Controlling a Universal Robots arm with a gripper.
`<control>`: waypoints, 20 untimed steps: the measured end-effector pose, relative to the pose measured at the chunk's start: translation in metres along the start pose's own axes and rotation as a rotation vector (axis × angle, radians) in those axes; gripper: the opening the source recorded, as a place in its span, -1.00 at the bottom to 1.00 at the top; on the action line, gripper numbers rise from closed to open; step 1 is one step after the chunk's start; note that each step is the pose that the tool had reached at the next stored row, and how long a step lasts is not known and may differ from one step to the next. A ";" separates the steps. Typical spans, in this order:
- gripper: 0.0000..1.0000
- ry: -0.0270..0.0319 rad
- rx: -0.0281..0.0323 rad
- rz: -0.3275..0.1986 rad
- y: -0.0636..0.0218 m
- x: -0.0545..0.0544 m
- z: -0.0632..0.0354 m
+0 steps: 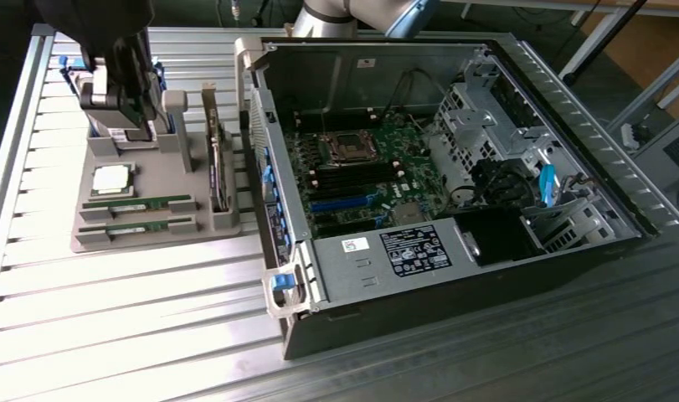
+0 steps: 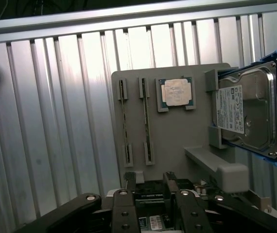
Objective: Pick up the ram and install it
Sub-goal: 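Pick up the ram and move it above insertion slot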
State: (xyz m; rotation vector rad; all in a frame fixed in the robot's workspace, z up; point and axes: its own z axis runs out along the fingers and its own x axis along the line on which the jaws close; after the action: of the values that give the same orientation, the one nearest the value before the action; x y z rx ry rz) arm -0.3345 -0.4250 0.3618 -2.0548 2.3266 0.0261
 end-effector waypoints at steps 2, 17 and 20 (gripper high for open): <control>-0.30 0.0000 0.0000 0.000 0.0000 0.000 0.0008; -0.30 -0.0011 -0.0001 0.000 0.0003 0.000 0.0072; -0.30 -0.0012 -0.0002 0.000 0.0003 0.000 0.0083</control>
State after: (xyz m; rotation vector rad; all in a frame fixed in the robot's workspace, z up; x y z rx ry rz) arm -0.3347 -0.4250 0.3534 -2.0543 2.3260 0.0275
